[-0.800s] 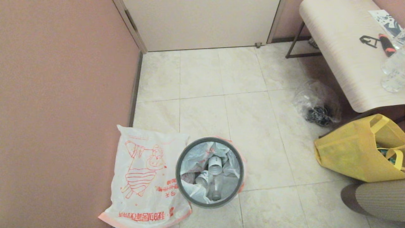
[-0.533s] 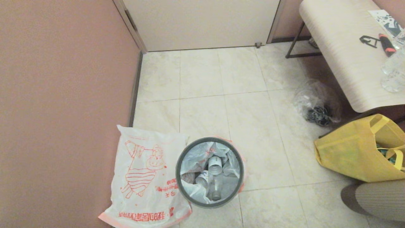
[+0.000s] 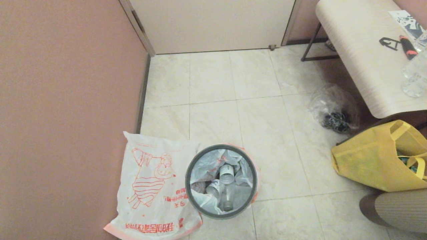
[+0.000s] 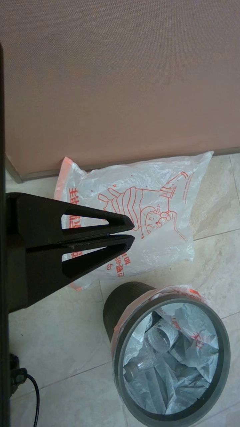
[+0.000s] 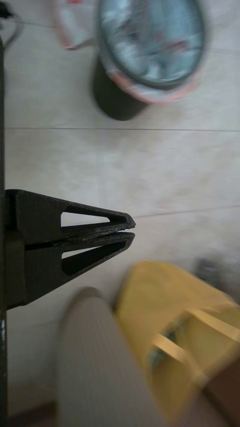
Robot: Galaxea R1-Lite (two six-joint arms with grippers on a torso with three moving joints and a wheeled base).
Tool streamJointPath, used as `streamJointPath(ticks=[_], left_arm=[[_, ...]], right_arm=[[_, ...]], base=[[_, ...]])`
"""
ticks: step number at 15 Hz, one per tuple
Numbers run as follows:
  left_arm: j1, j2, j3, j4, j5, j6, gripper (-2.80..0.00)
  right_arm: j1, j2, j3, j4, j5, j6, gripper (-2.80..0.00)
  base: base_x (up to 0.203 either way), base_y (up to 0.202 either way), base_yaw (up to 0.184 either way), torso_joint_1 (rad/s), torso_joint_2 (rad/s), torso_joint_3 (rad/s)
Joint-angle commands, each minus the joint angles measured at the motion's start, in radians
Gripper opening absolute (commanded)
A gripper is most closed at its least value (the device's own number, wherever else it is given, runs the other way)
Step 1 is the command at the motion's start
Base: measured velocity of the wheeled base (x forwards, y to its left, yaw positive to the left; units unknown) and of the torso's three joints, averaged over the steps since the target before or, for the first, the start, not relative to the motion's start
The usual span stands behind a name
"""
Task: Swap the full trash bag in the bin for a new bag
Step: Place the trash can ring on the floor
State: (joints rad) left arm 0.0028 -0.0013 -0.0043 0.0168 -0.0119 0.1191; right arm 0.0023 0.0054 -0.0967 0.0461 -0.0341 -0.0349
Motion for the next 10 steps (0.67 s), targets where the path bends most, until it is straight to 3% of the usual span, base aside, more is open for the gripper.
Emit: streamJointPath(ticks=[1, 5, 10], left_arm=[[0.000, 0.001, 0.000, 0.000, 0.000, 0.001, -2.80], [0.000, 0.001, 0.000, 0.000, 0.000, 0.001, -2.80], [0.000, 0.001, 0.000, 0.000, 0.000, 0.001, -2.80]], right_arm=[[0.000, 0.040, -0.081, 0.014, -0.004, -0.003, -2.80], [-0.002, 0.229, -0.270, 0.031, -0.013, -0.066, -2.80], [0.000, 0.592, -0.561, 0.040, -0.017, -0.085, -2.80]], base=[[0.000, 0.000, 0.000, 0.000, 0.00, 0.000], [0.000, 0.000, 0.000, 0.000, 0.00, 0.000], [0.000, 0.000, 0.000, 0.000, 0.00, 0.000]])
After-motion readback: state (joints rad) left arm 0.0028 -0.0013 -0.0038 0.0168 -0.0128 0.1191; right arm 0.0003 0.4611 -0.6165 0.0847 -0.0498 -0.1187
